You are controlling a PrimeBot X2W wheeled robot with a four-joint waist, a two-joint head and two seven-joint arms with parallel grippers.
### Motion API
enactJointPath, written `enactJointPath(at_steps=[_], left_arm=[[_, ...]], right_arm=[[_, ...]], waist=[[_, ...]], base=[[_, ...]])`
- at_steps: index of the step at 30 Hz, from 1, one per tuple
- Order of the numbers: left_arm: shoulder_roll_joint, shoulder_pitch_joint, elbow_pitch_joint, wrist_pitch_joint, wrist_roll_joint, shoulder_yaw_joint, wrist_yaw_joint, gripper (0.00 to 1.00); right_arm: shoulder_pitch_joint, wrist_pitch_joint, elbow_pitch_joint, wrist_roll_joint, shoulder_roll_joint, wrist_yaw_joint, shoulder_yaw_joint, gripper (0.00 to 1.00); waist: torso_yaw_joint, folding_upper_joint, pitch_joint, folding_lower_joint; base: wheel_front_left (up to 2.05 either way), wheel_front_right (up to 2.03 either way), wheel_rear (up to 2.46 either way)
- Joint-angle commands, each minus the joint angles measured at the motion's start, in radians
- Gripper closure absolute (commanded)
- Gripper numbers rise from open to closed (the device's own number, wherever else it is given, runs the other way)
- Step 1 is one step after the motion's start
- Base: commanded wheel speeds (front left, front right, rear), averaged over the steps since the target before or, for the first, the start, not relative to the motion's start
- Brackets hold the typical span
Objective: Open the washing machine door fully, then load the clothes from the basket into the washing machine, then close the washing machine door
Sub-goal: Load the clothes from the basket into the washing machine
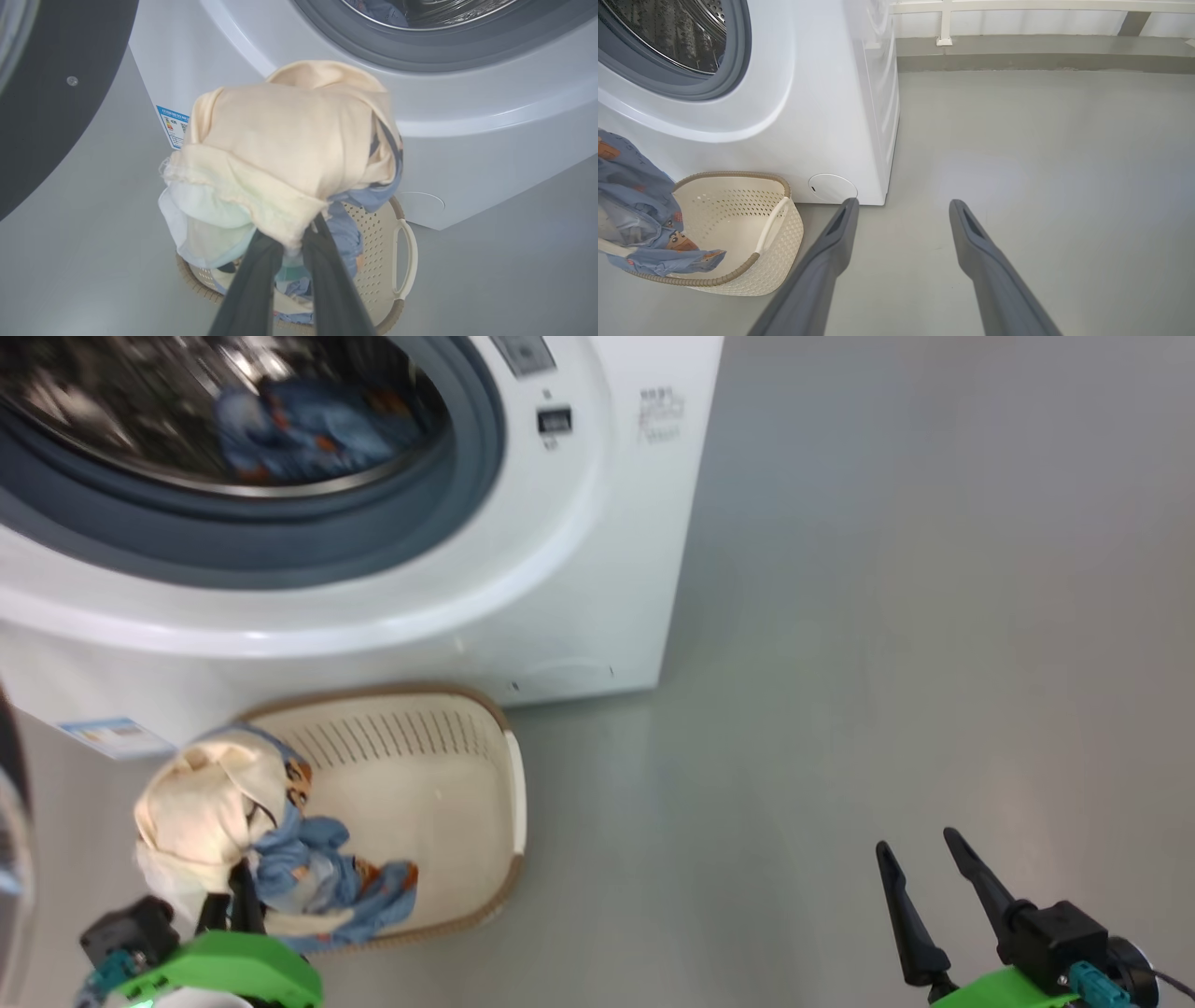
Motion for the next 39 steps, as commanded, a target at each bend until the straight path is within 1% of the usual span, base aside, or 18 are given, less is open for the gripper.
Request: enactJointPath(at_steps=[1, 3, 8, 13, 16, 17, 21, 32, 39], left_arm=[[0.019, 0.037, -0.060, -0.009, -0.008, 0.005, 0.016, 1.00], [0.019, 0.068, -0.108, -0.009, -0.021, -0.009, 0.028, 1.00], [0.019, 0.158, -0.255, -0.009, 0.012, -0.033, 0.074, 1.00], [0.019, 0.246, -0.385, -0.009, 0.022, -0.072, 0.107, 1.00], [0.019, 0.282, -0.450, -0.009, 0.036, -0.100, 0.119, 1.00], [0.019, 0.282, -0.450, -0.009, 0.036, -0.100, 0.119, 1.00], [0.019, 0.315, -0.524, -0.009, 0.074, -0.126, 0.122, 1.00], [0.019, 0.357, -0.576, -0.009, 0.121, -0.137, 0.111, 1.00], [0.019, 0.383, -0.628, -0.009, 0.141, -0.122, 0.106, 1.00]], right_arm=[[0.014, -0.008, -0.020, -0.020, -0.003, 0.002, 0.022, 0.00], [0.020, -0.008, -0.022, -0.031, 0.000, 0.002, 0.023, 0.00], [0.035, -0.008, -0.017, -0.051, 0.006, 0.002, 0.017, 0.00], [0.059, -0.008, -0.021, -0.062, 0.010, 0.002, -0.008, 0.00], [0.073, -0.008, -0.027, -0.067, 0.012, 0.002, -0.025, 0.00], [0.073, -0.008, -0.027, -0.067, 0.012, 0.002, -0.025, 0.00], [0.066, -0.008, -0.038, -0.074, 0.014, 0.002, -0.033, 0.00], [0.067, -0.008, -0.043, -0.063, 0.015, 0.002, -0.047, 0.00], [0.064, -0.008, -0.051, -0.066, 0.015, 0.002, -0.041, 0.00]], waist=[[0.056, 0.0000, -0.128, 0.0000], [0.059, 0.0000, -0.152, 0.0000], [0.060, 0.0000, -0.200, 0.0000], [0.071, 0.0000, -0.242, 0.0000], [0.081, 0.0000, -0.256, 0.0000], [0.081, 0.0000, -0.256, 0.0000], [0.082, 0.0000, -0.267, 0.0000], [0.087, 0.0000, -0.301, 0.0000], [0.068, 0.0000, -0.312, 0.0000]], base=[[0.00, 0.00, 0.00], [0.00, 0.00, 0.00], [0.00, 0.00, 0.00], [0.00, 0.00, 0.00], [0.00, 0.00, 0.00], [0.00, 0.00, 0.00], [0.00, 0.00, 0.00], [0.00, 0.00, 0.00], [0.00, 0.00, 0.00]])
